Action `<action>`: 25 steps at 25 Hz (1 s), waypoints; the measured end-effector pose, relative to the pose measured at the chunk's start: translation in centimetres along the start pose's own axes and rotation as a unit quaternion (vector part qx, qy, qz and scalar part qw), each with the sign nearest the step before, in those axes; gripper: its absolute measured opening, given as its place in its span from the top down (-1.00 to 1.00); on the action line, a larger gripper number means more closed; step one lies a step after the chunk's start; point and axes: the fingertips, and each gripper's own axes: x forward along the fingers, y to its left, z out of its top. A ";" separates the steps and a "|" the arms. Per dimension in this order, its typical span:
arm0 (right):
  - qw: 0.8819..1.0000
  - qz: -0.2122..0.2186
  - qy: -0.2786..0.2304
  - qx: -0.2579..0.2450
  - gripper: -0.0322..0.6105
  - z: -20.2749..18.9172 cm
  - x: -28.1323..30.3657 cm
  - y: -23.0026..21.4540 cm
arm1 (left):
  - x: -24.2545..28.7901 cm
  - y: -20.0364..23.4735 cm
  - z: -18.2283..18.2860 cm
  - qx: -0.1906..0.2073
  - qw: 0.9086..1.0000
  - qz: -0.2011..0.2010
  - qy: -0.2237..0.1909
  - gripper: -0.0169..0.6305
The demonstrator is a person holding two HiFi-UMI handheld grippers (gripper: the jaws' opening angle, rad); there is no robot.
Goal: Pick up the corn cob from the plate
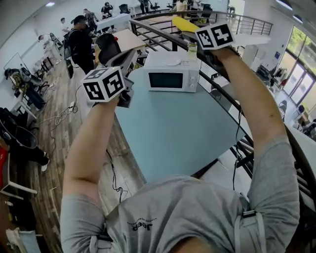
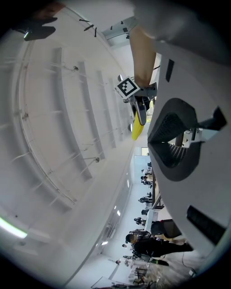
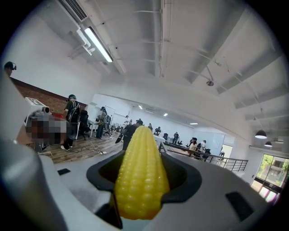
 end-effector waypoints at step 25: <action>0.992 -0.074 0.068 0.071 0.11 -6.5 -6.6 14.4 | -11.0 1.8 -5.6 -0.018 0.983 -0.178 0.039 0.89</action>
